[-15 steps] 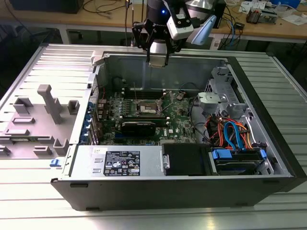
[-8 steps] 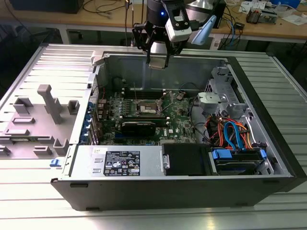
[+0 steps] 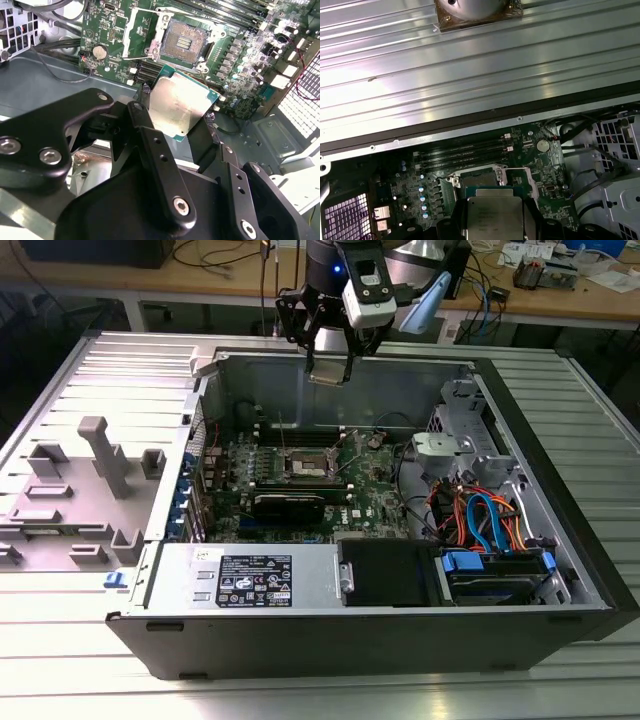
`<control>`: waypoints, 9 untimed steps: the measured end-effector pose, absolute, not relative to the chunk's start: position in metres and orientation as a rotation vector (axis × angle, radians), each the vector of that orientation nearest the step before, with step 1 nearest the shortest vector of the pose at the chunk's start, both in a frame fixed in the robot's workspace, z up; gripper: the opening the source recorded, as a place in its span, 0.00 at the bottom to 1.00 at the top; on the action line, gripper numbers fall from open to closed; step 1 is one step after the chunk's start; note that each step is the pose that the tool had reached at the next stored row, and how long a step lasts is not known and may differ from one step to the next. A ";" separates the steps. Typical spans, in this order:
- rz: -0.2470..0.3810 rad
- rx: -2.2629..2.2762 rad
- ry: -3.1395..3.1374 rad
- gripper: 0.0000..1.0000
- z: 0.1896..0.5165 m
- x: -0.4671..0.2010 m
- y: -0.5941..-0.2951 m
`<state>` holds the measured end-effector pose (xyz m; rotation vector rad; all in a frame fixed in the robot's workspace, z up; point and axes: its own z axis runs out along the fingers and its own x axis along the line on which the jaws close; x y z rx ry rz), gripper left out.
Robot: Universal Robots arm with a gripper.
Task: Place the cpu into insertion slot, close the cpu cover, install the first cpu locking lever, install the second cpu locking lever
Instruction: 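Place the cpu into insertion slot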
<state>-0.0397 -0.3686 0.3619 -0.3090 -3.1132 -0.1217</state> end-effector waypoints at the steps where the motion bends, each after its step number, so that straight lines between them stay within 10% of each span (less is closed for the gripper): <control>1: -0.122 -0.309 -3.113 0.55 0.362 -0.040 -0.369; 9: -0.122 -0.310 -3.113 0.55 0.362 -0.040 -0.369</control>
